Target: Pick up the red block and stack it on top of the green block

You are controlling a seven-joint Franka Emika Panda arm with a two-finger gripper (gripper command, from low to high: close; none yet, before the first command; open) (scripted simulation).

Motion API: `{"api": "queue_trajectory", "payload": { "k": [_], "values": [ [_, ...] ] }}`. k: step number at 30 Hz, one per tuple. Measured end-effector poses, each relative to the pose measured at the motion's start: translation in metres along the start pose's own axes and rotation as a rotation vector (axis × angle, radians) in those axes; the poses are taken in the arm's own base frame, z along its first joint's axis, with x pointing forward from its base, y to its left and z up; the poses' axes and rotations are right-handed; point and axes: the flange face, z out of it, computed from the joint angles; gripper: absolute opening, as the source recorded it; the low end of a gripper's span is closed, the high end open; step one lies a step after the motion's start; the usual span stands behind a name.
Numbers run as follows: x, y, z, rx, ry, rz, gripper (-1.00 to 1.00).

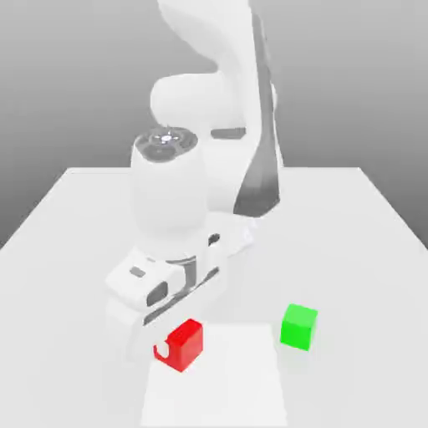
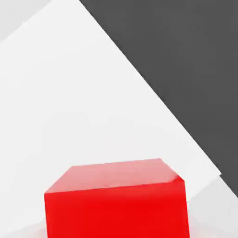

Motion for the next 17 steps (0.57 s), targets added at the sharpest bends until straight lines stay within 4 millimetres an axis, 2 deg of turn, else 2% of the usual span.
{"api": "queue_trajectory", "payload": {
  "k": [2,6,8,13,14,17],
  "values": [
    [-0.014,-0.055,-0.007,0.002,-0.003,-0.083,-1.00],
    [-0.055,-0.122,-0.018,-0.013,0.000,-0.173,-1.00],
    [-0.062,-0.134,-0.008,-0.017,0.002,-0.192,-1.00],
    [-0.065,-0.136,0.036,-0.019,0.002,-0.199,-1.00],
    [-0.065,-0.136,0.042,-0.020,0.002,-0.199,1.00],
    [-0.065,-0.136,0.042,-0.020,0.002,-0.198,1.00]
  ]
}}
